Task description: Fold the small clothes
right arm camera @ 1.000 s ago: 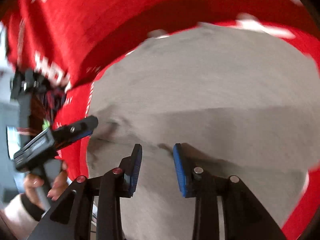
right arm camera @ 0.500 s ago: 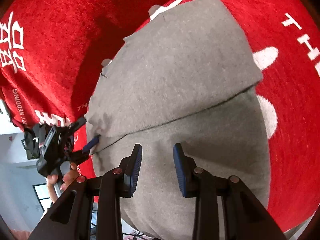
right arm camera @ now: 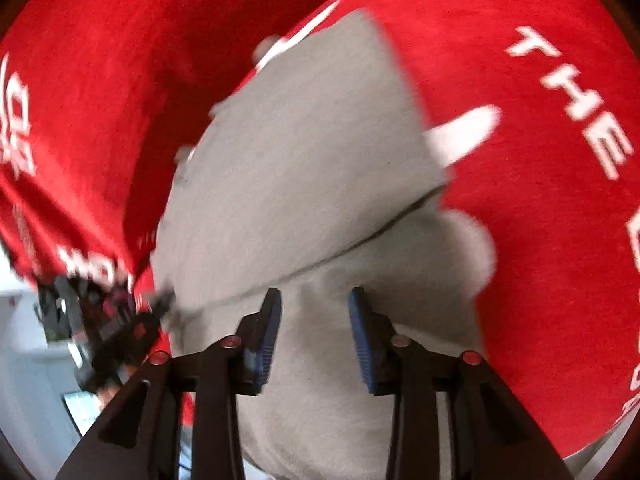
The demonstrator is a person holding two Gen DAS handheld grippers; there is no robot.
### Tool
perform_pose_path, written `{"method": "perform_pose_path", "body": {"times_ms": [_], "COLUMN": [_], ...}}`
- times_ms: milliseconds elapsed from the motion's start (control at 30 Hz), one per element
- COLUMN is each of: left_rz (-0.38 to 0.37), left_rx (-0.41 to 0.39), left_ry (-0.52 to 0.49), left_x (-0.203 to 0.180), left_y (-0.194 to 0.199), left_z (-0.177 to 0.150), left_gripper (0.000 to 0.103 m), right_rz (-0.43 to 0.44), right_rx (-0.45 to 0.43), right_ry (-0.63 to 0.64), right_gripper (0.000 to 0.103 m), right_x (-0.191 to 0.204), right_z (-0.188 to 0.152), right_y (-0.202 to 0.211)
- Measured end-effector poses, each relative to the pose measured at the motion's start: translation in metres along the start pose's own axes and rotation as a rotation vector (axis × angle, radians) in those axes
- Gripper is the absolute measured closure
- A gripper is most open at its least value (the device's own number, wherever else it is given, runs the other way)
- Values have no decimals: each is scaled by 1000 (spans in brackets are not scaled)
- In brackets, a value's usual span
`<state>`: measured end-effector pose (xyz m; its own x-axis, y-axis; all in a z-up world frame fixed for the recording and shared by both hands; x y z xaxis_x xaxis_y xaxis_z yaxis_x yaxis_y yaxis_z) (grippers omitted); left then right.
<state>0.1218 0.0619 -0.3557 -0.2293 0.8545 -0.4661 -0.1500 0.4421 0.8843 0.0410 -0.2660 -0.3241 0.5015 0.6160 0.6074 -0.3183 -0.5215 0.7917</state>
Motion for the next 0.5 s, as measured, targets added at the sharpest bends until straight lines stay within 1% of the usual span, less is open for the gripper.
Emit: {"method": "perform_pose_path", "body": {"times_ms": [100,167,200,233,267,333,367,400,433,467,500], "left_rz": [18,24,25,25,25,32,39,51,67,67,74], "left_rx": [-1,0,-2,-4,-3,1,3,8,12,8,6], "left_ry": [-24,-33,-39,-43,-50,-66,-72,-77,-76,-70,-64], "left_x": [-3,-5,-6,-6,-7,-7,-6,-4,1,3,8], "left_y": [-1,0,1,3,4,4,3,1,1,3,7], "left_z": [2,2,2,2,1,-2,-4,-7,-10,-11,-12], "left_gripper": [94,94,94,94,94,94,94,94,94,94,89], "right_rz": [36,86,97,87,64,36,16,-13,-67,-99,-124], "right_rx": [-53,-75,-77,-90,-106,-128,-126,-117,-94,-81,-65], "right_ry": [-97,-182,-204,-196,-159,-55,-17,21,72,99,120], "right_gripper": [53,53,57,81,96,96,97,97,97,97,97], "right_x": [-16,-22,-23,-20,-17,-4,-1,-1,-5,-9,-13], "right_z": [17,28,32,38,44,55,58,59,58,57,55], "right_y": [6,5,5,7,11,21,23,22,18,14,9]}}
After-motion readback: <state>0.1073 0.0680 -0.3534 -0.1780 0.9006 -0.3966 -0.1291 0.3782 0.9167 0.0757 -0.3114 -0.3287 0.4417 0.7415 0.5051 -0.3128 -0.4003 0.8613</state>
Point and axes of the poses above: each gripper's, at about its wrist camera, not at the fingertips, and y roughly against the way its jaws point, x to its left, z to its top, the point moved 10 cm from there along -y, roughly the way its jaws point, and after that the axes turned 2 degrees about z, right-handed, at the moved point
